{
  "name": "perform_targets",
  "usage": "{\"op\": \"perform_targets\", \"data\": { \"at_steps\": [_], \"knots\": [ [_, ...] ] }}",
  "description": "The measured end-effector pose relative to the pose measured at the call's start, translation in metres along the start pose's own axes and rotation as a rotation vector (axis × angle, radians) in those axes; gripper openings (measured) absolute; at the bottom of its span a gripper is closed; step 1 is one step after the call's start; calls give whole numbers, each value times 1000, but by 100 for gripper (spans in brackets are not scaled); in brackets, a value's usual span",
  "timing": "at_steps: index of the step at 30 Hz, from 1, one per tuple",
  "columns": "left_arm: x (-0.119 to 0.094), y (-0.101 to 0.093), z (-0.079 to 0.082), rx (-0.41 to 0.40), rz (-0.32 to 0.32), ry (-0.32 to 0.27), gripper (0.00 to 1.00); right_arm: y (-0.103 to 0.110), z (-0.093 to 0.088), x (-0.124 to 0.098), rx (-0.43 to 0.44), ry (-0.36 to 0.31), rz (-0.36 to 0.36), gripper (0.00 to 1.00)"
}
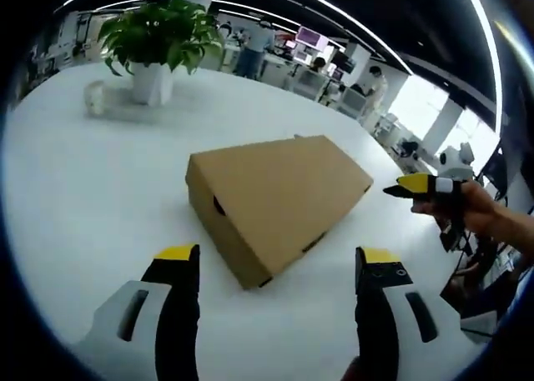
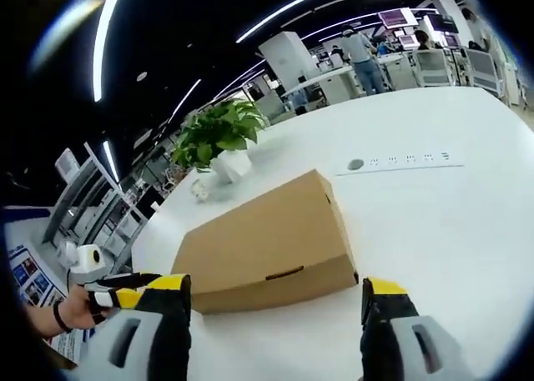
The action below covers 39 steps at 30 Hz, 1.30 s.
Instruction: Operate the shoe box by opening the lid, removing the specified soft item, and placing it in the target area until the item is outside and the box remains undamaged.
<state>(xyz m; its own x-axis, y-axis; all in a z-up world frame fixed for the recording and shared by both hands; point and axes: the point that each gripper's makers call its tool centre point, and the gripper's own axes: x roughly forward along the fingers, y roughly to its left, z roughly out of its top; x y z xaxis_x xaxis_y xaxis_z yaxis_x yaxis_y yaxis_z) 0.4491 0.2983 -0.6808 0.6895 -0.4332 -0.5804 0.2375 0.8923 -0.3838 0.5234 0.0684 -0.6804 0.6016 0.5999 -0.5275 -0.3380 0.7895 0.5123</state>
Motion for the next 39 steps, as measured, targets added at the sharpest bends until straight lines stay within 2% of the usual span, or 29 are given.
{"op": "perform_targets", "data": {
  "at_steps": [5, 12, 17, 23, 29, 34, 39],
  "knots": [
    [8, -4, -5, -8, -1, 12, 75, -3, 5, 12, 19, -5, 1, 82],
    [16, -3, -3, -15, 11, 17, 71, -5, 3, 26, 30, 15, 8, 78],
    [20, 1, 0, 6, 23, 12, 60, -9, 2, 28, 33, 17, 3, 76],
    [27, 0, -5, 8, 23, 25, 52, -6, -1, 24, 25, 20, -14, 68],
    [30, 8, -4, 14, 66, 33, 47, -7, -2, 24, 21, 15, -32, 62],
    [30, 10, -4, 15, 71, 40, 44, -17, -2, 25, 15, 8, -99, 50],
    [30, 13, -3, -4, 65, 39, 41, -24, -1, 25, 24, 5, -131, 40]
  ]
}}
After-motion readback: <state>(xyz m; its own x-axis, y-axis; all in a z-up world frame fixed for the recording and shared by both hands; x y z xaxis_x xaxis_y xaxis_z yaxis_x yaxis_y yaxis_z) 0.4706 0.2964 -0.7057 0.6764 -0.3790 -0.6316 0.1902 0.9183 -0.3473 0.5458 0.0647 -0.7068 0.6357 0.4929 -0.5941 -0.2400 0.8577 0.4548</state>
